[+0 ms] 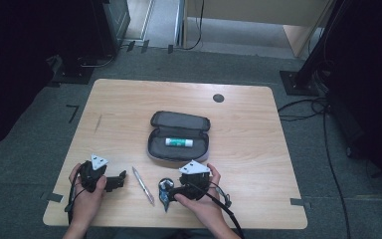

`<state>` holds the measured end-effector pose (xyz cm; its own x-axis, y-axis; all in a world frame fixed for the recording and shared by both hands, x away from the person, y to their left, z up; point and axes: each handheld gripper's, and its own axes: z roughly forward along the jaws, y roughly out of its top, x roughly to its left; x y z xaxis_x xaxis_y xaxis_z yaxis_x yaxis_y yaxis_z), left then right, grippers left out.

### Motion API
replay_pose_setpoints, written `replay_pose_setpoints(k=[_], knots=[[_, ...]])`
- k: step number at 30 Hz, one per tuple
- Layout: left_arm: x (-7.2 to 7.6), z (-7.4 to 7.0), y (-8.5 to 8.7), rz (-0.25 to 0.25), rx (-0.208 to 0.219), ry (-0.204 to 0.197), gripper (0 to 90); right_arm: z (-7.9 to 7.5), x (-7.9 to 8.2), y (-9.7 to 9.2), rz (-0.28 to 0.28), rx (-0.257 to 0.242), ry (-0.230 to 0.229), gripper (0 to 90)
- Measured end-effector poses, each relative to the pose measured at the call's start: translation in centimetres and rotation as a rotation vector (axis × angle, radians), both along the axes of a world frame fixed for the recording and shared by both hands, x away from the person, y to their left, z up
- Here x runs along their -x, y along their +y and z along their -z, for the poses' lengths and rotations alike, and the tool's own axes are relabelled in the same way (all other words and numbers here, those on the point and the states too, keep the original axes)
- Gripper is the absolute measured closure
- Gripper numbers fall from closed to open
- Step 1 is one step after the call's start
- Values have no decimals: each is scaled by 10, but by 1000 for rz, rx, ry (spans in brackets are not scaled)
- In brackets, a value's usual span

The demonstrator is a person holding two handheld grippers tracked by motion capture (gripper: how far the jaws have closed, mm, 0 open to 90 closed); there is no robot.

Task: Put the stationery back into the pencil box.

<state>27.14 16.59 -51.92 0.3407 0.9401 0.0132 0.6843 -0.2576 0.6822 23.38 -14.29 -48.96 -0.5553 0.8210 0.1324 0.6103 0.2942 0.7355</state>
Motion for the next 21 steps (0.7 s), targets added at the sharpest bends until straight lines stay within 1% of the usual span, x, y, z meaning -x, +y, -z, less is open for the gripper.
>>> replay_pose_setpoints(k=[3, 7, 12, 16, 18, 21], knots=[[0, 0, 0, 0, 0, 0, 0, 7, 3, 10, -5, 1, 23, 0], [0, 0, 0, 1, -1, 0, 0, 12, 5, 19, -12, -6, 36, 0], [0, 0, 0, 0, 0, 0, 0, 16, 7, 27, -28, 7, 40, 0], [0, 0, 0, 0, 0, 0, 0, 19, 7, 29, -27, 27, 36, 69], [0, 0, 0, 0, 0, 0, 0, 20, 7, 29, -32, 26, 31, 117], [0, 0, 0, 0, 0, 0, 0, 21, 7, 30, -45, 32, 29, 132]])
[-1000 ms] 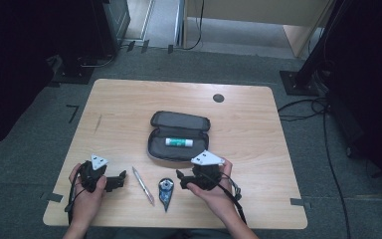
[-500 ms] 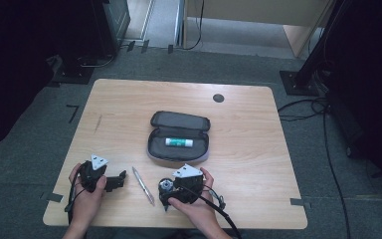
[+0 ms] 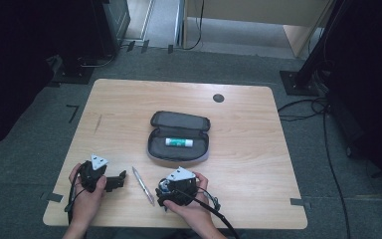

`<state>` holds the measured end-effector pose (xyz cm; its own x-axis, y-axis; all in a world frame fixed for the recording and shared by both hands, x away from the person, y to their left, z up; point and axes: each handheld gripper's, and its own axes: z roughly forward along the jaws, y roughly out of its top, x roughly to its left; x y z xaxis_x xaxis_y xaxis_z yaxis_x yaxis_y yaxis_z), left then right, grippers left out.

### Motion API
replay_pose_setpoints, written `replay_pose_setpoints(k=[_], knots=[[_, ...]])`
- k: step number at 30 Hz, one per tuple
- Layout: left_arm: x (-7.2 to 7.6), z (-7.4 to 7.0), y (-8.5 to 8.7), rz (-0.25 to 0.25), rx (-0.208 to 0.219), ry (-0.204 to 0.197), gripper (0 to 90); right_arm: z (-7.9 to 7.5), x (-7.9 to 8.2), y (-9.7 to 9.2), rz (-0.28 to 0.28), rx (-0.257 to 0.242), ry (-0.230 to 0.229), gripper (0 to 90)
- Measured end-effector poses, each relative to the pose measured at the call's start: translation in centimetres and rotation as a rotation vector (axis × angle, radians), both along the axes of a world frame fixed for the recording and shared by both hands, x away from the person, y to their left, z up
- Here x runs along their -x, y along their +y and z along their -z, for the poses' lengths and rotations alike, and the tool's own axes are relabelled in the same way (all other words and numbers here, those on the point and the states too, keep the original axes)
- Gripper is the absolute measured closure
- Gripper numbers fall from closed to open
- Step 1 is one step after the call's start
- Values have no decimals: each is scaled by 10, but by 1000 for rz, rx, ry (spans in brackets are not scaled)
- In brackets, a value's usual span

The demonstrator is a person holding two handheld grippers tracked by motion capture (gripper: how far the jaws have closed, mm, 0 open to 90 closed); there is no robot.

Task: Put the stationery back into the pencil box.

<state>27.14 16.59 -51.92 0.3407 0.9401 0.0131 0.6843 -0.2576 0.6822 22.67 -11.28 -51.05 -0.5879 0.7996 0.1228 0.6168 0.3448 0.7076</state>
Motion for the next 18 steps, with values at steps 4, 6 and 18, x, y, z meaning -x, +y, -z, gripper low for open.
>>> replay_pose_setpoints(k=[4, 6, 18], knots=[[0, 0, 0, 0, 0, 0, 0, 2, 0, 1, -7, 13, -2, 151], [0, 0, 0, 0, 0, 0, 0, 3, 0, 1, -9, 23, 0, 185], [0, 0, 0, 4, -2, 0, 0, 5, -2, -9, -64, 40, -27, 311]])
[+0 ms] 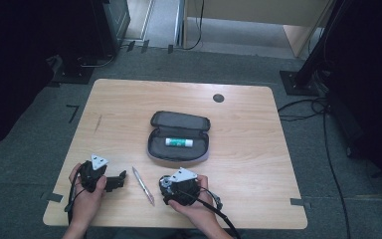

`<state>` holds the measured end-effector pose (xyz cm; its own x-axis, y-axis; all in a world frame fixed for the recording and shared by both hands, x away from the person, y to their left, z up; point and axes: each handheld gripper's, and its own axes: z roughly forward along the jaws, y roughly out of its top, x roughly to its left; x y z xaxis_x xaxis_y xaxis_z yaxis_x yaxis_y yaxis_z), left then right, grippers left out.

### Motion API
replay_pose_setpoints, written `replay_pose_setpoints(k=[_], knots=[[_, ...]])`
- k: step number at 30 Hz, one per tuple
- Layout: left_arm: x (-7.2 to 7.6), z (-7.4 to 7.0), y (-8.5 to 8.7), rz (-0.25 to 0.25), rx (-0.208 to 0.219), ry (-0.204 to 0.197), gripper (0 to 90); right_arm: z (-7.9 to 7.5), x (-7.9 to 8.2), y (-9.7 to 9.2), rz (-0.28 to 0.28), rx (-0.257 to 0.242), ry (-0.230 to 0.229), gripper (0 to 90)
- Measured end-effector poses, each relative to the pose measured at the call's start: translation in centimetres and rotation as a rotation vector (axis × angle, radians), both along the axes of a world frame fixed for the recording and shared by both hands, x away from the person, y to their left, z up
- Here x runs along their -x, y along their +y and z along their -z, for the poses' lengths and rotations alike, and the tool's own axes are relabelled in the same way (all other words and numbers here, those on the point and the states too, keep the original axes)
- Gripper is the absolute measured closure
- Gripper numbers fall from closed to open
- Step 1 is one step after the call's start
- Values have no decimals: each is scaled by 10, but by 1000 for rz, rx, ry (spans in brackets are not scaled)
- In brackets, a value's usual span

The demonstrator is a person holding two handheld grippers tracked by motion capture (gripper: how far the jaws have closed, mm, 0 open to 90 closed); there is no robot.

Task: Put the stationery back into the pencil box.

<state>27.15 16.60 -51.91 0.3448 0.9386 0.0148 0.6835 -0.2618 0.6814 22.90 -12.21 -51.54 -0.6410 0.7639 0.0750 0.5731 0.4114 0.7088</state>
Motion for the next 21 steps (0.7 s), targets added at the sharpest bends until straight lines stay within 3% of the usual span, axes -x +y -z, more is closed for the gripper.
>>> replay_pose_setpoints(k=[12, 21], knots=[[0, 0, 0, 0, 0, 0, 0, 4, -2, 9, -8, 21, -56, 299], [0, 0, 0, 0, 0, 0, 0, 4, 1, 8, -6, 18, -59, 349]])
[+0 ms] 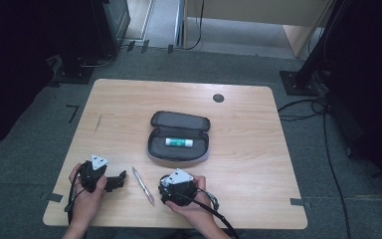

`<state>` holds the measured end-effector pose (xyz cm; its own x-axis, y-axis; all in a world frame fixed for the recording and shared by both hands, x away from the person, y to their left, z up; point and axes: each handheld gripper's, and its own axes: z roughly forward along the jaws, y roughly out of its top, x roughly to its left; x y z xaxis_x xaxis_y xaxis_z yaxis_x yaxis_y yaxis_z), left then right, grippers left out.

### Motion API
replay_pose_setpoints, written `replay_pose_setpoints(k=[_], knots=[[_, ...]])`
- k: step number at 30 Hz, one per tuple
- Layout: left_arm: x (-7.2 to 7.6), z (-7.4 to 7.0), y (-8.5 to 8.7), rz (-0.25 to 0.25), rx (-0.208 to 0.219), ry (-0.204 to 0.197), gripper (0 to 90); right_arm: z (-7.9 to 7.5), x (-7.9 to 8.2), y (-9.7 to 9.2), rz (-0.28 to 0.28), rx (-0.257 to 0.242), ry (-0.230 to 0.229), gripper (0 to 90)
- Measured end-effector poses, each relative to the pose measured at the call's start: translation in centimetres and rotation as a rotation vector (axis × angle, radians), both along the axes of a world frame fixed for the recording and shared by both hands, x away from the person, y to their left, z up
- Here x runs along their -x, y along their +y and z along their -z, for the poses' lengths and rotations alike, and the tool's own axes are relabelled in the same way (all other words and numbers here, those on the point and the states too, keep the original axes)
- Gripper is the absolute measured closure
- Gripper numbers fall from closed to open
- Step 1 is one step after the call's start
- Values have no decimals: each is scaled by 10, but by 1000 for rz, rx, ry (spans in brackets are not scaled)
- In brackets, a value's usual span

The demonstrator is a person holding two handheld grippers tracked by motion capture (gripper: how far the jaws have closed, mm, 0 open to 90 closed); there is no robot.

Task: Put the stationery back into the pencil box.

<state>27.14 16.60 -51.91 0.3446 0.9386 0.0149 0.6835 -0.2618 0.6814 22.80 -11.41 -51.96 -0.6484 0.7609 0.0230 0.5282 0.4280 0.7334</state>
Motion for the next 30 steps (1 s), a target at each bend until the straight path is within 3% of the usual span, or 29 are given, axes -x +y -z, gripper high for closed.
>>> replay_pose_setpoints(k=[5, 21, 30], knots=[[0, 0, 0, 0, 0, 0, 0, 0, 0, -3, 3, -9, -4, 413], [0, 0, 0, 0, 0, 0, 0, -1, 2, -10, -1, -11, -9, 418], [0, 0, 0, 0, 0, 0, 0, -10, 1, -18, 7, -33, -46, 419]])
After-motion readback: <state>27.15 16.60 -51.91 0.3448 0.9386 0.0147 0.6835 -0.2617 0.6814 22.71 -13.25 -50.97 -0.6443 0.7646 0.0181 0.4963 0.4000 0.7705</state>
